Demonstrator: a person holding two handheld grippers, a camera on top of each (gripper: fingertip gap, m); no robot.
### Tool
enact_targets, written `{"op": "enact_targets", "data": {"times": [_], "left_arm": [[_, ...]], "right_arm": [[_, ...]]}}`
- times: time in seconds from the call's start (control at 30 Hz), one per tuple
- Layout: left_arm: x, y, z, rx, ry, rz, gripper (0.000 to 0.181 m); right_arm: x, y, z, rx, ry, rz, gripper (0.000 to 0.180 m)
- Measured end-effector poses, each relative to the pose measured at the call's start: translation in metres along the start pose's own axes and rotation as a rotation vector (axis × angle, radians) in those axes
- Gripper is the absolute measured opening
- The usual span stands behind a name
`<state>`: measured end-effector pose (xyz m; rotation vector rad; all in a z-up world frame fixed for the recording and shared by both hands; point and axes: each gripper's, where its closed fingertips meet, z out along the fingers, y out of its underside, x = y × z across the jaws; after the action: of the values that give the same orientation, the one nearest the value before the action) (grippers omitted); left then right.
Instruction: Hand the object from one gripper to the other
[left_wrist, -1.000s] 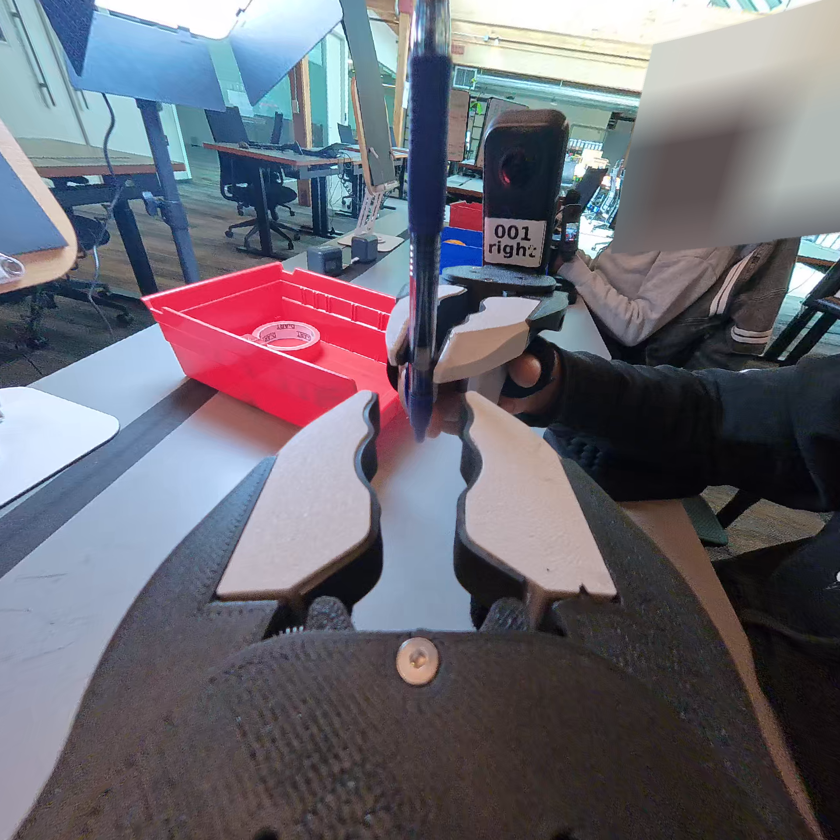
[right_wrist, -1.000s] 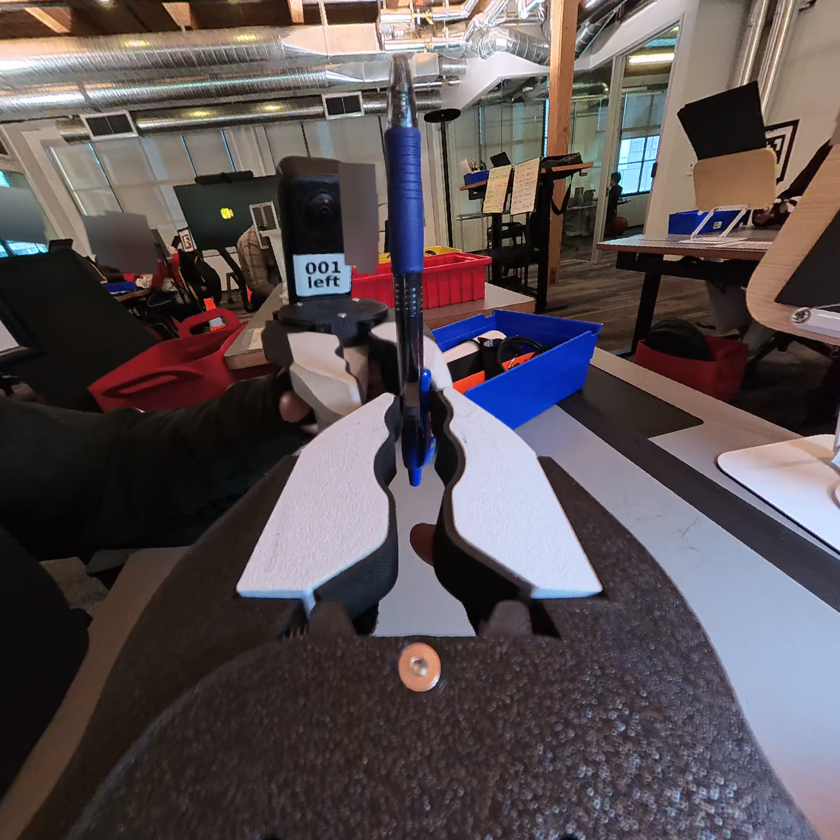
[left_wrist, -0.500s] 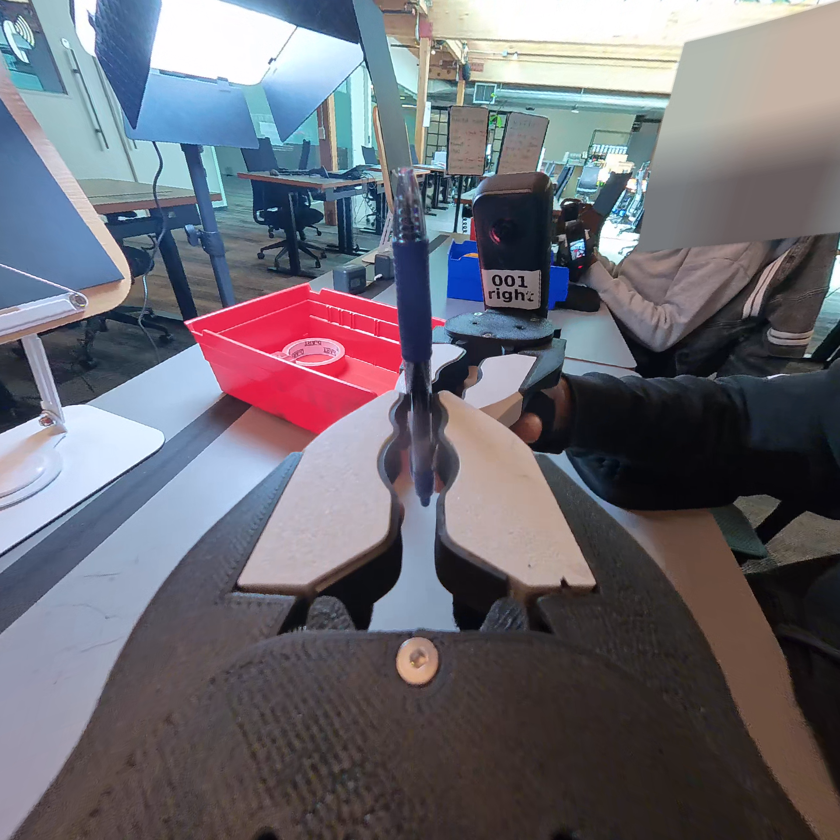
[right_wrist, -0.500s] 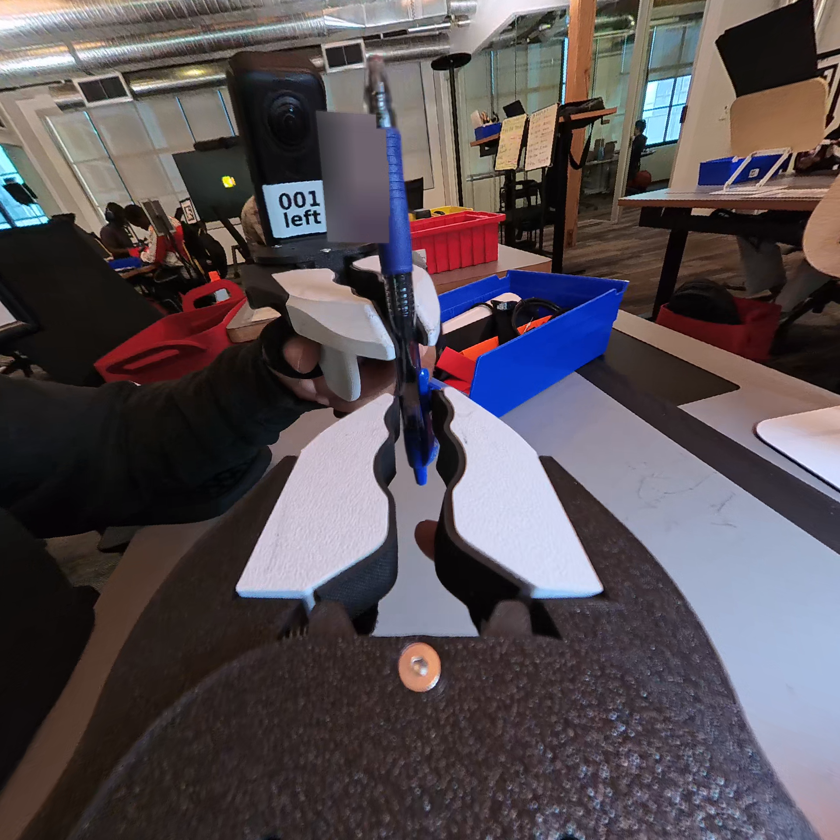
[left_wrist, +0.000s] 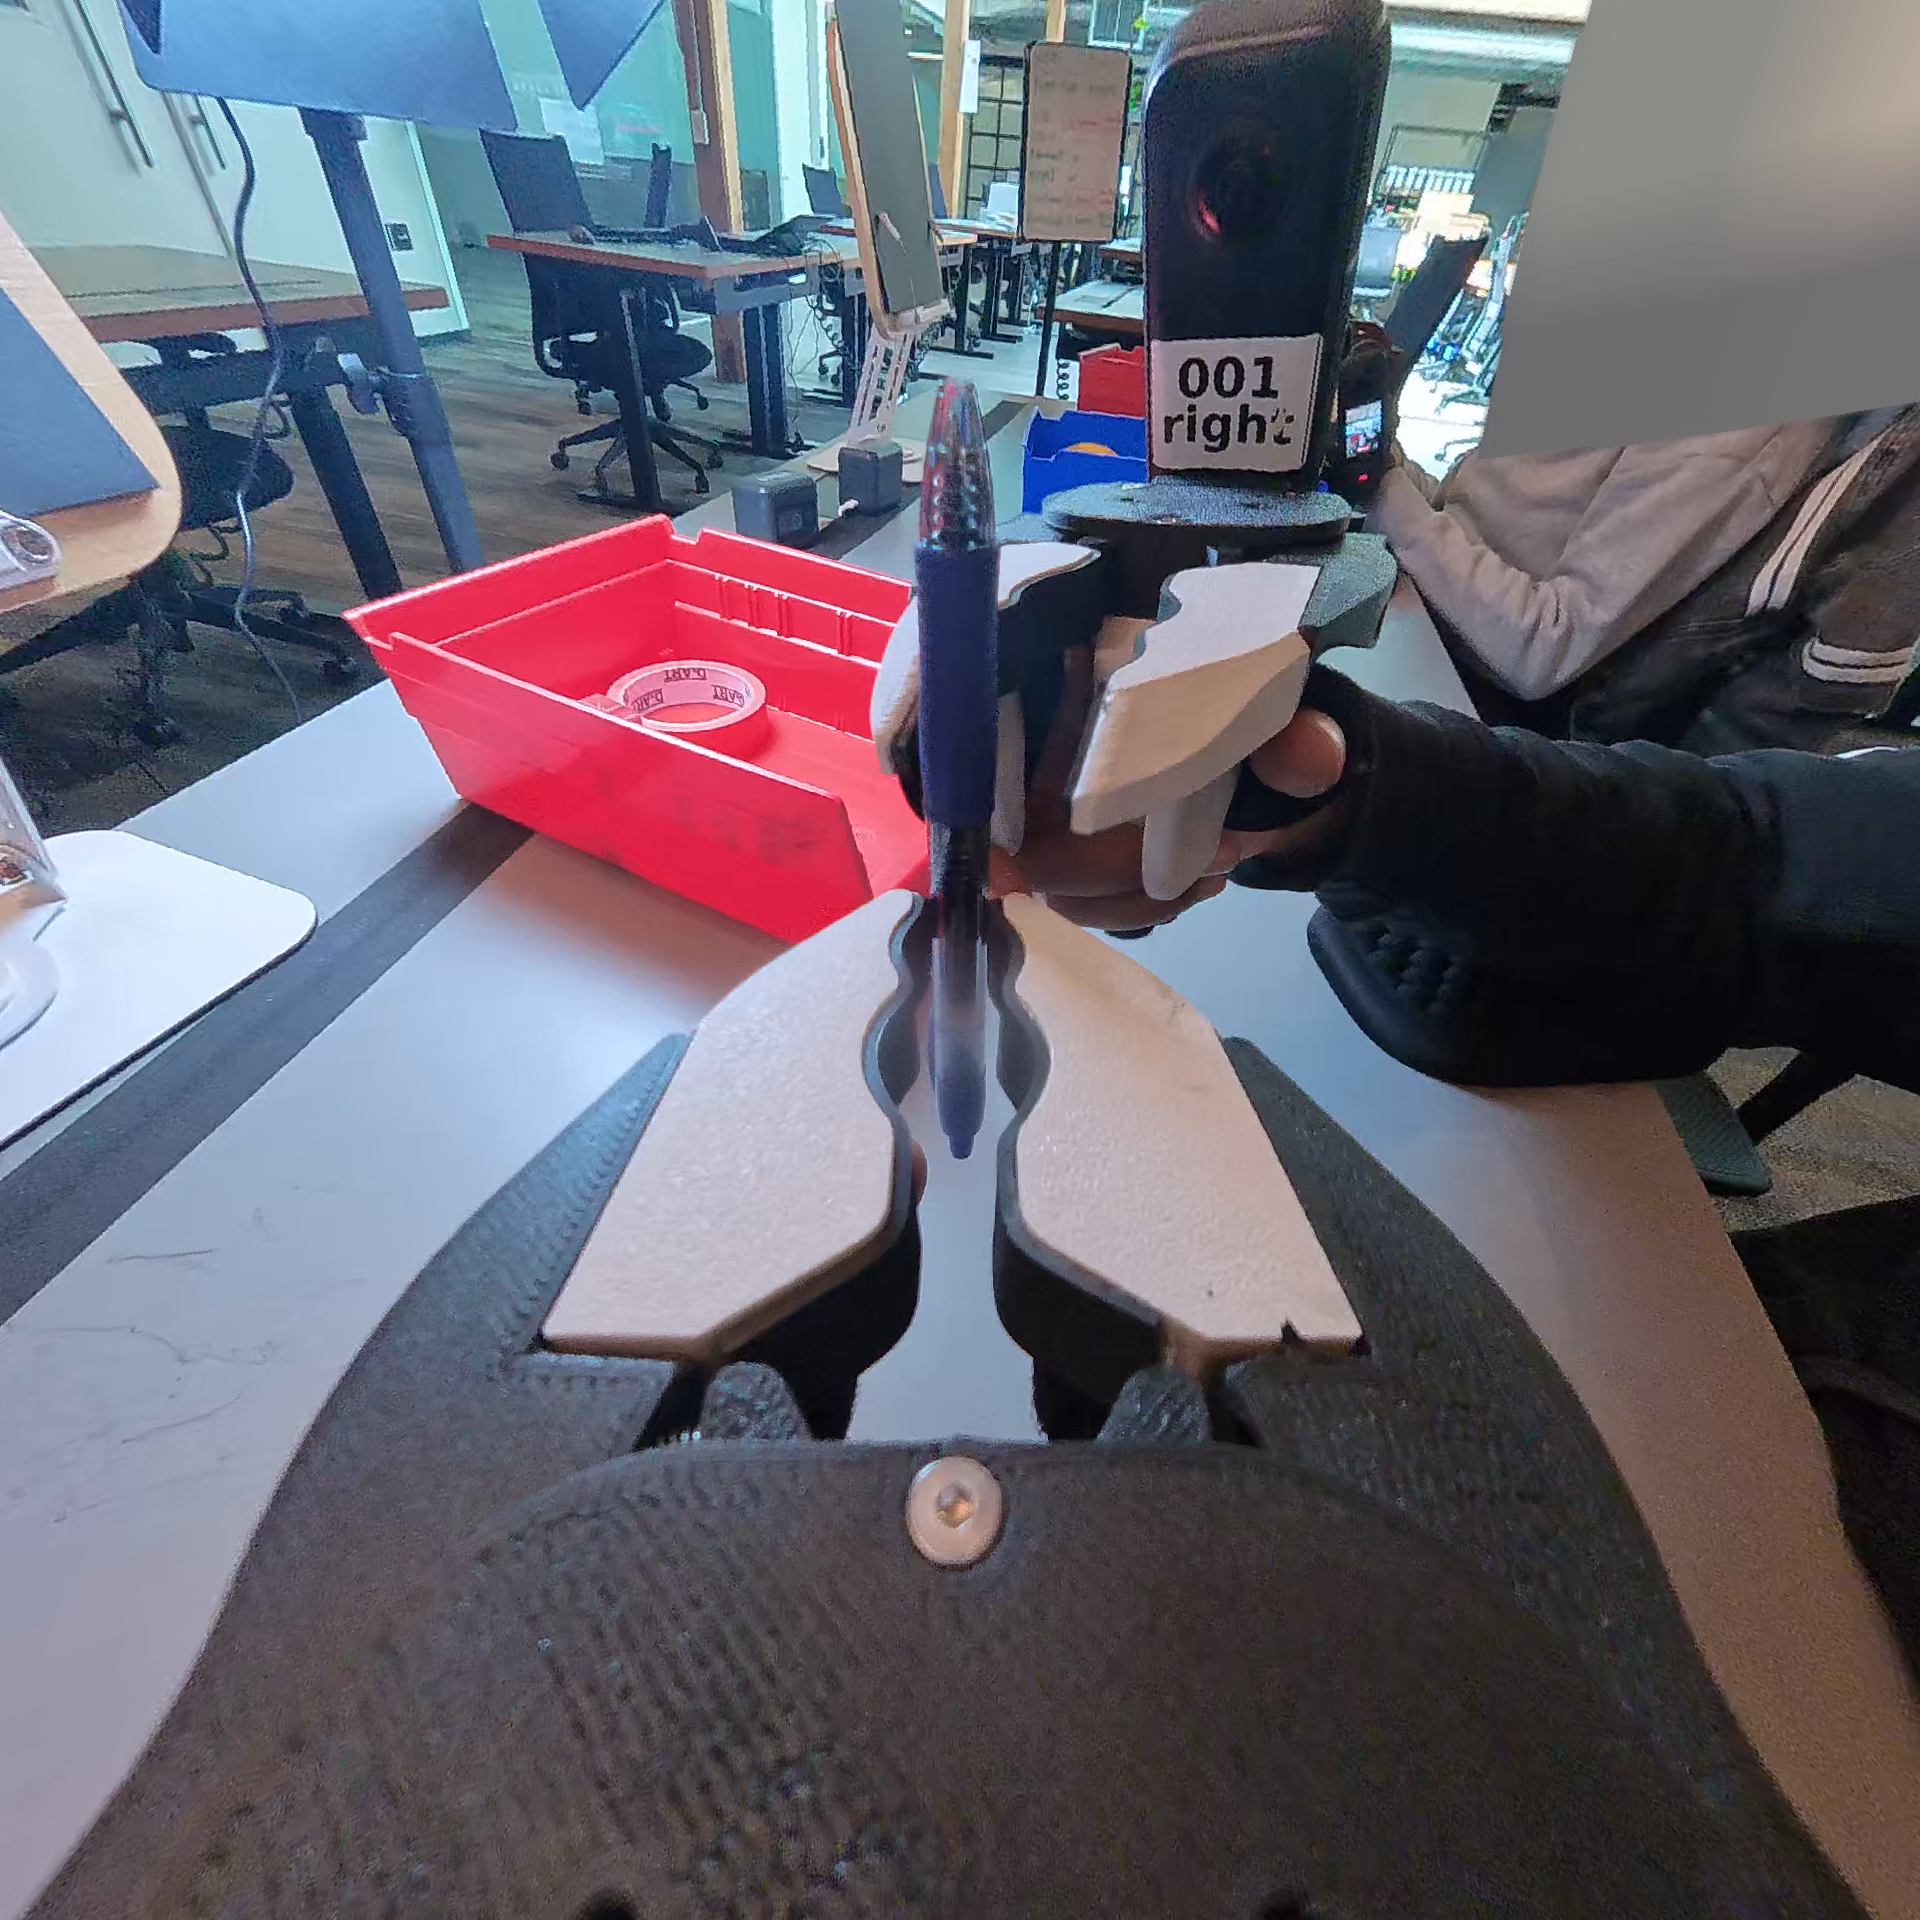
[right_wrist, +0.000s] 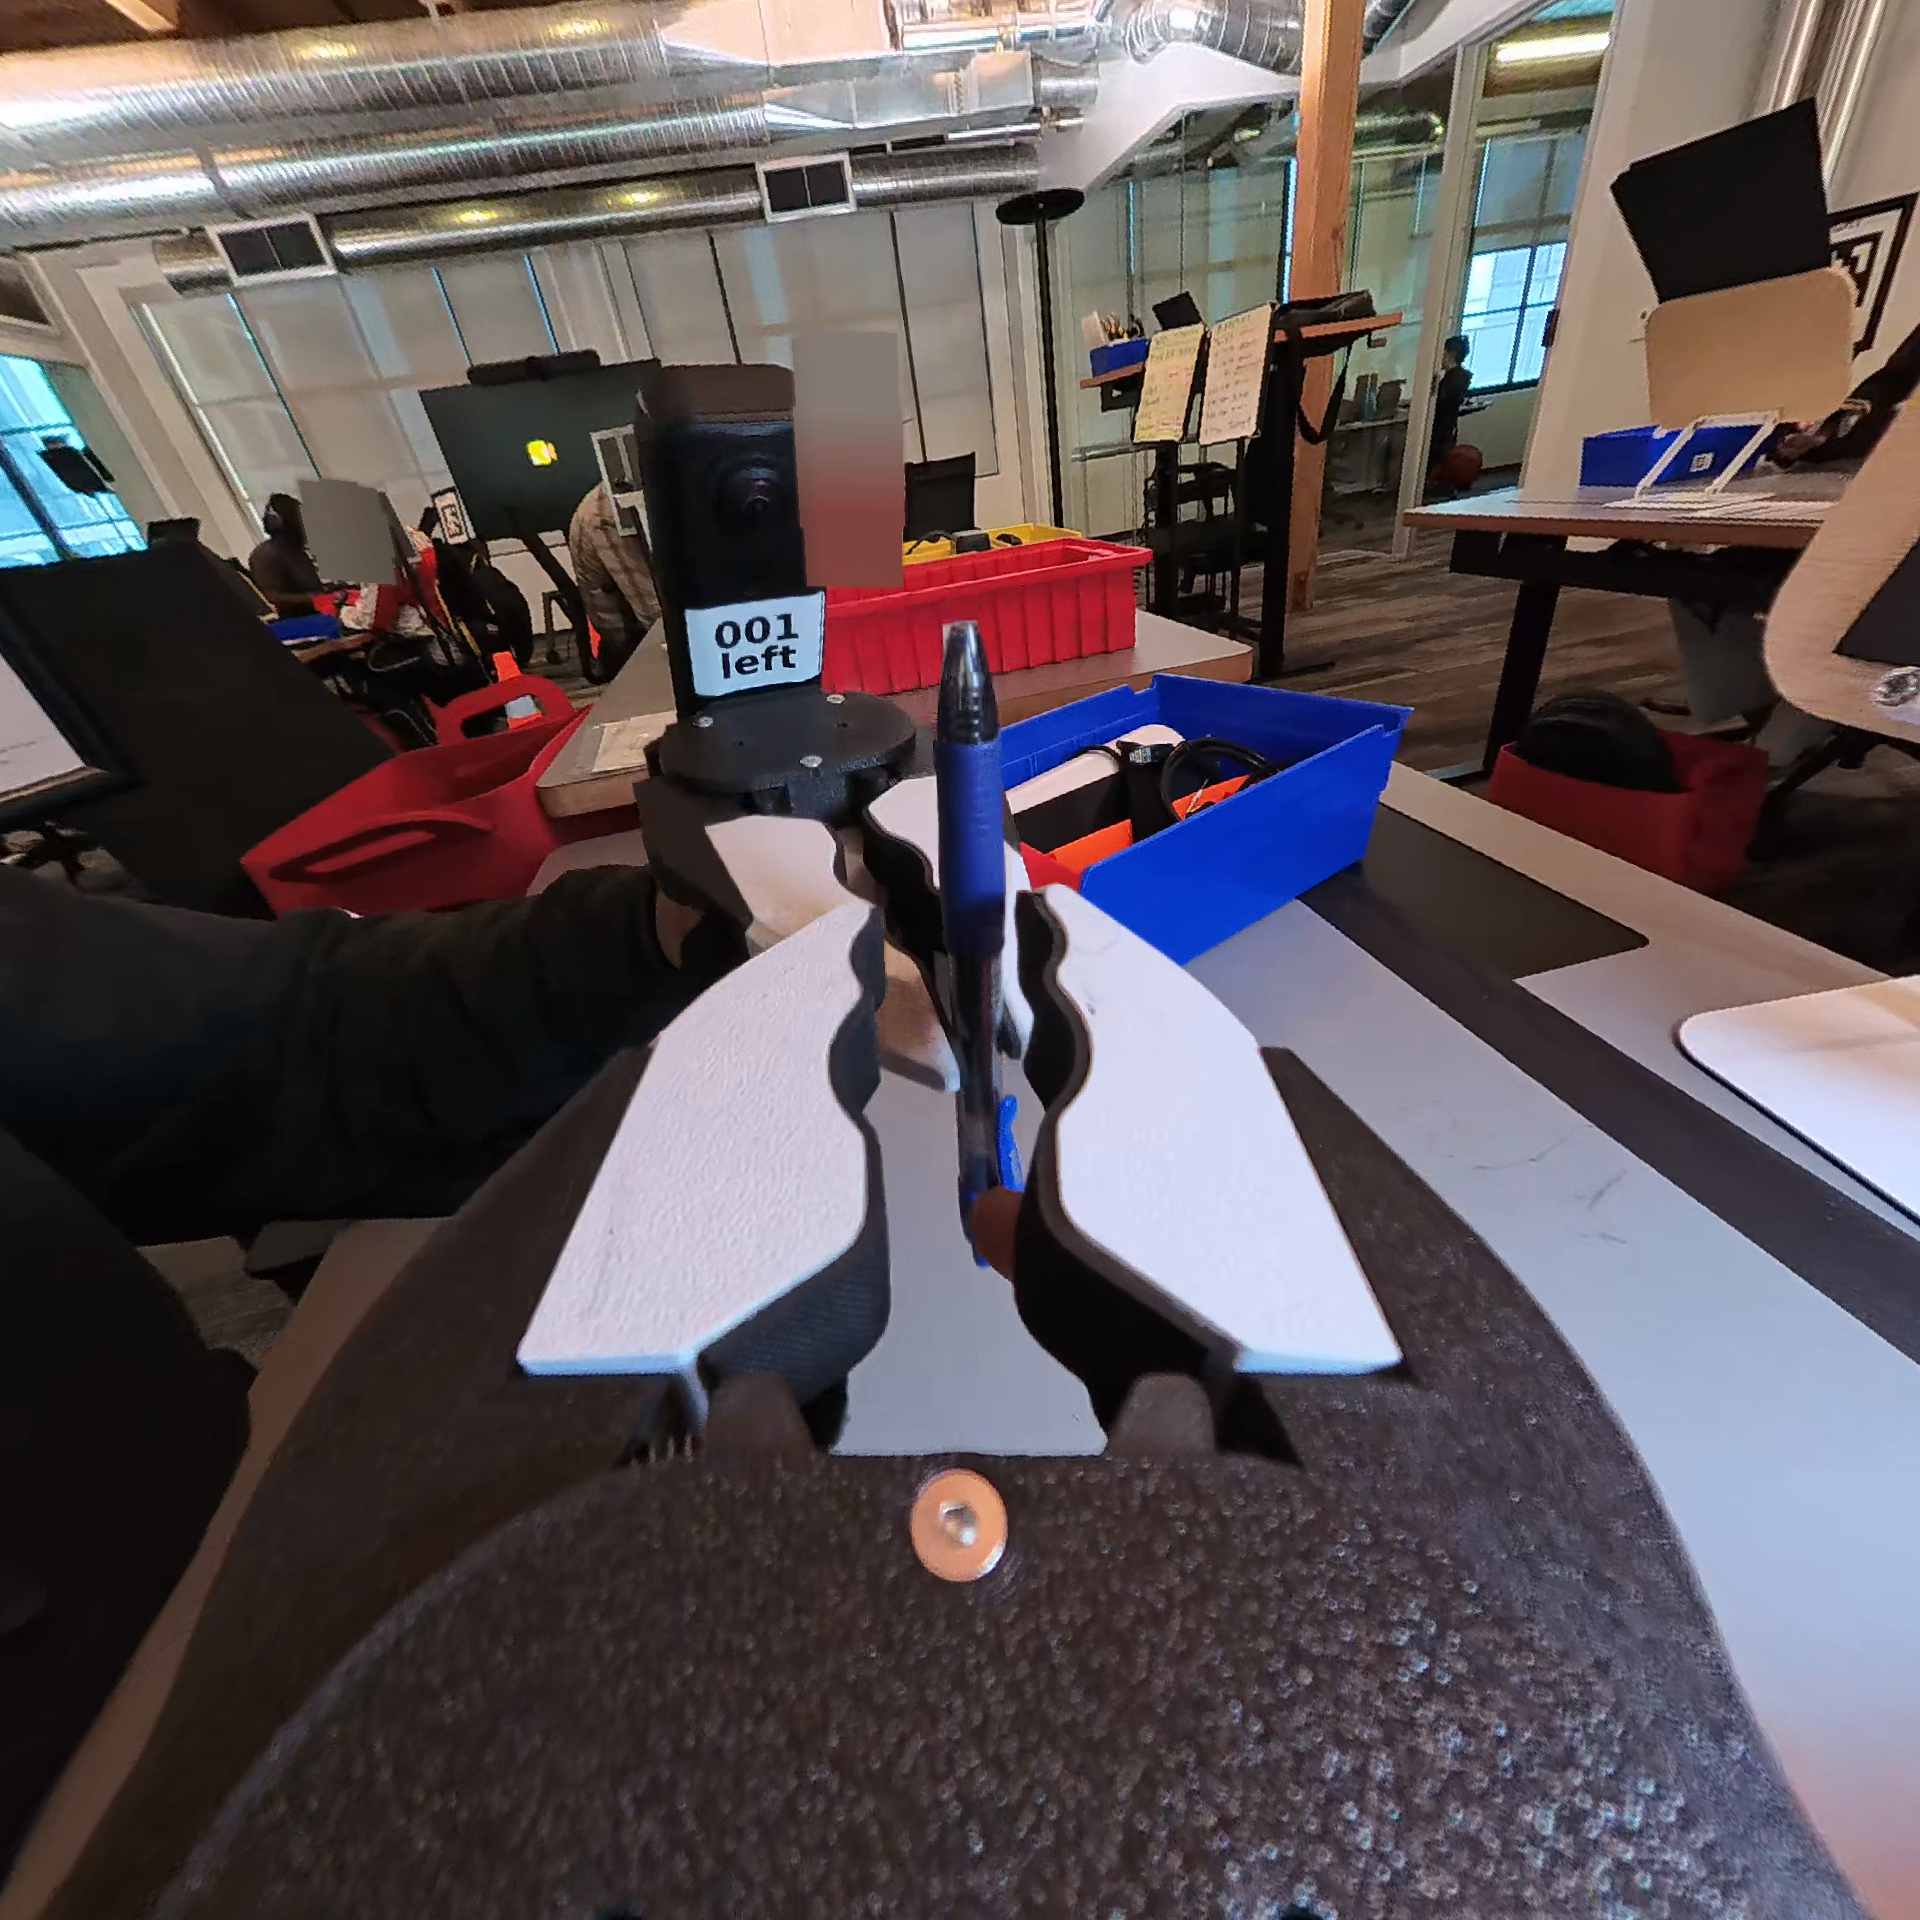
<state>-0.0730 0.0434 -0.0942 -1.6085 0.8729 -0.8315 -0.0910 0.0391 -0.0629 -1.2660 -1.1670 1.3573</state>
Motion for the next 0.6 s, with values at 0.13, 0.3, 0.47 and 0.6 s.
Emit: {"op": "enact_targets", "data": {"times": [0.13,0.3,0.47,0.6], "left_arm": [[0.003,0.002,0.003,-0.008,0.011,-0.002,0.01],[0.006,-0.003,-0.003,0.016,0.07,-0.033,0.024],[0.003,-0.025,-0.02,0.094,0.058,-0.026,0.032],[0.005,-0.032,-0.023,0.114,0.044,-0.007,0.026]], "right_arm": [[0.004,0.002,0.001,-0.006,0.036,-0.026,0.012],[0.005,0.0,-0.001,-0.007,0.04,-0.027,0.012],[0.009,0.01,0.001,-0.04,0.053,-0.033,0.012],[0.004,0.021,0.009,-0.073,0.035,-0.037,0.012]]}}
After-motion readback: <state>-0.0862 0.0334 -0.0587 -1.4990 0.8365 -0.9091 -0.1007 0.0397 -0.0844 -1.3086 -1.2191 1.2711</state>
